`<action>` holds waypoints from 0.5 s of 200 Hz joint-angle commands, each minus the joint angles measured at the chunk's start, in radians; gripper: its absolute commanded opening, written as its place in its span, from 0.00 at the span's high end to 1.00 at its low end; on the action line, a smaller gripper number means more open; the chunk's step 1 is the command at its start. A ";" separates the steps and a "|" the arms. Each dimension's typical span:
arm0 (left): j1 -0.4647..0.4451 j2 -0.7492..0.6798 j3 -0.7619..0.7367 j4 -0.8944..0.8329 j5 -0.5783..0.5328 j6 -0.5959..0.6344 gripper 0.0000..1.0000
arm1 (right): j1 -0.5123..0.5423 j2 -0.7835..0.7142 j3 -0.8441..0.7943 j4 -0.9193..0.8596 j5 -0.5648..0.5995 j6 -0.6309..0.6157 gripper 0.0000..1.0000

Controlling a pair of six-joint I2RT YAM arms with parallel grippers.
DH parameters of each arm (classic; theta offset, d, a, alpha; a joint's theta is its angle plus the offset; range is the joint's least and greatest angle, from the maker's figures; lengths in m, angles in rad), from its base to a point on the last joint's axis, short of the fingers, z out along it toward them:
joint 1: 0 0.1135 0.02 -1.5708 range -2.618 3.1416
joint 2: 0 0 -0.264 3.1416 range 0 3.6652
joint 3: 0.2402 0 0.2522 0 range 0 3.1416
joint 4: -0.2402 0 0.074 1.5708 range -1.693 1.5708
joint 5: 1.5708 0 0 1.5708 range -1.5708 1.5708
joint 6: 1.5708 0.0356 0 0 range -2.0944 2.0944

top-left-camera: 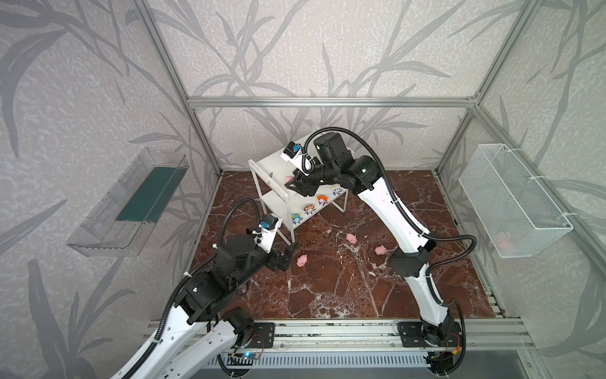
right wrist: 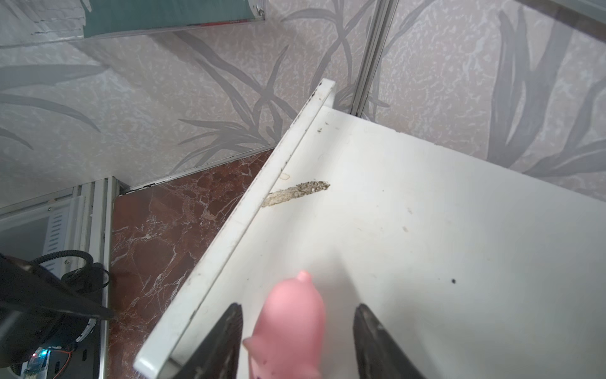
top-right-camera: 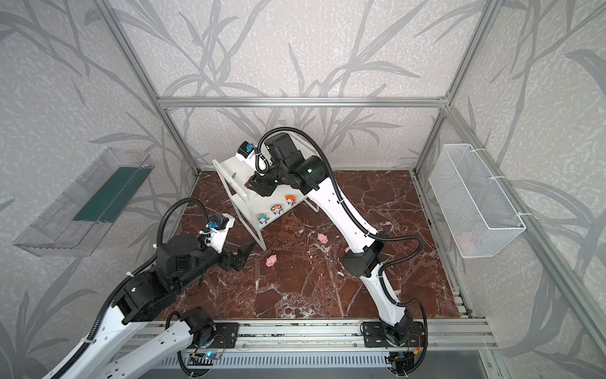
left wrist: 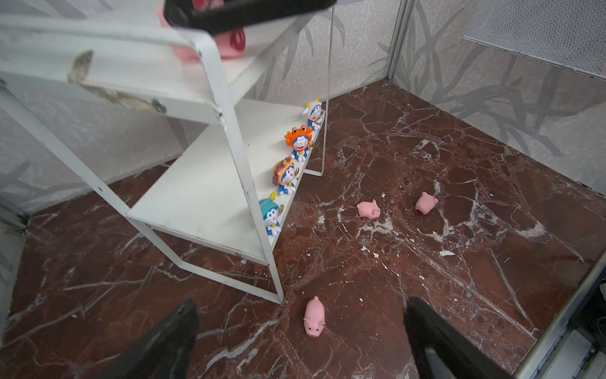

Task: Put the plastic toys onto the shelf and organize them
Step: 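Set the pink pig on the top shelf, open the right gripper, withdraw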

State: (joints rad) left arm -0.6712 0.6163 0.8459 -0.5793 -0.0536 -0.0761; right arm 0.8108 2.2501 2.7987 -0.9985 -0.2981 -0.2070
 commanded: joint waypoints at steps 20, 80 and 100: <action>0.002 0.000 -0.113 0.139 0.003 -0.204 0.01 | -0.007 -0.087 0.028 0.063 0.036 -0.015 0.33; 0.002 0.042 -0.296 0.290 0.055 -0.325 0.01 | -0.017 -0.306 -0.221 0.034 0.132 -0.040 0.24; 0.000 0.050 -0.353 0.328 0.064 -0.359 0.01 | -0.018 -0.468 -0.452 0.111 0.177 -0.045 0.22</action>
State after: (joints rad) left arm -0.6712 0.6624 0.5434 -0.3378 -0.0097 -0.3542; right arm 0.7975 1.9411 2.5393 -0.9546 -0.1902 -0.2367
